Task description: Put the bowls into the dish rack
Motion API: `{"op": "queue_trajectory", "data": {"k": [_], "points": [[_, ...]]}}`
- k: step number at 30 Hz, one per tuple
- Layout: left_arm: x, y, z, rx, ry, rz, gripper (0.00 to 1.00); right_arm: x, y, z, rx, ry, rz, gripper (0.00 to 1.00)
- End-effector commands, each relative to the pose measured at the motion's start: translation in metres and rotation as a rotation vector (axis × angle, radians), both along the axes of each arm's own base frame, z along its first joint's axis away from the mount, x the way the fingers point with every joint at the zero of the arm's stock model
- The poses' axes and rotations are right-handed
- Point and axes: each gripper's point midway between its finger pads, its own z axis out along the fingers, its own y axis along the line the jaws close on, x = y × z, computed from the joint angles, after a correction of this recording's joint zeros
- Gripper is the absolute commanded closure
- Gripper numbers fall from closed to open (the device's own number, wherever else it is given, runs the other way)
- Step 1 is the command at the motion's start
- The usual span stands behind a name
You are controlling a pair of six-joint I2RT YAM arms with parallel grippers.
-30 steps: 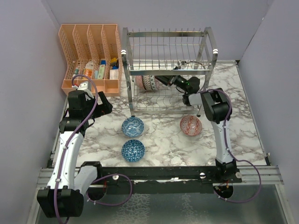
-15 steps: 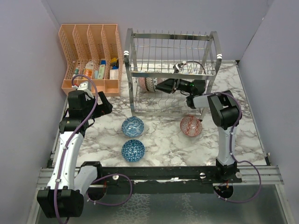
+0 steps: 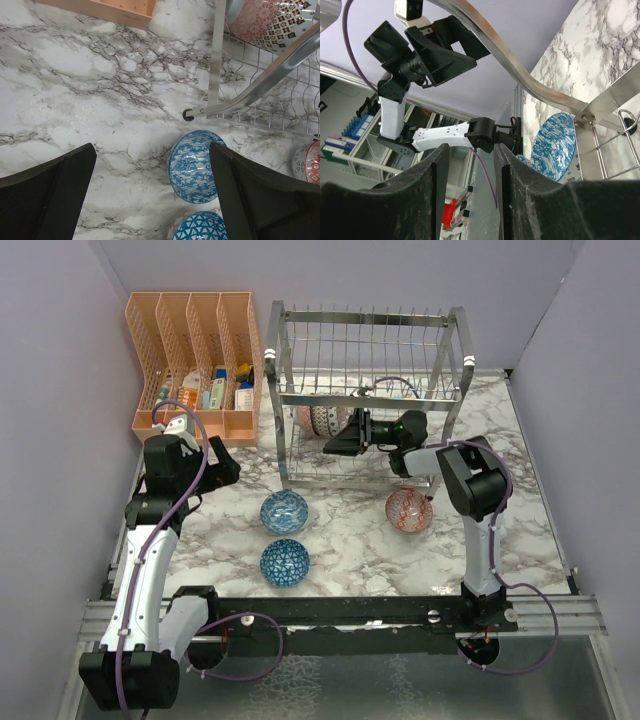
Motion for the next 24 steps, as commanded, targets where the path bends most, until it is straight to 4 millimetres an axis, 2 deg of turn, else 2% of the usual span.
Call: {"op": "queue_trajectory", "data": {"k": [1,4,10,17,20,24], "points": [[0.000,0.002,0.007,0.014,-0.032,-0.002,0.01,-0.015,0.006,0.000,-0.014,-0.044,0.075,0.59],[0.000,0.002,0.008,0.013,-0.033,-0.002,0.01,-0.032,0.014,0.001,-0.024,-0.058,0.110,0.59],[0.000,0.001,0.010,0.010,-0.038,-0.005,0.01,-0.076,0.028,-0.009,-0.051,-0.046,0.186,0.59],[-0.002,0.001,0.009,0.012,-0.037,-0.006,0.01,-0.117,0.035,-0.015,-0.124,-0.070,0.198,0.59],[-0.003,0.001,0.010,0.010,-0.040,-0.005,0.01,-0.131,0.034,-0.021,-0.190,-0.067,0.175,0.59],[-0.003,0.000,0.011,0.010,-0.043,-0.008,0.01,-0.152,0.026,-0.039,-0.313,-0.060,0.122,0.58]]}}
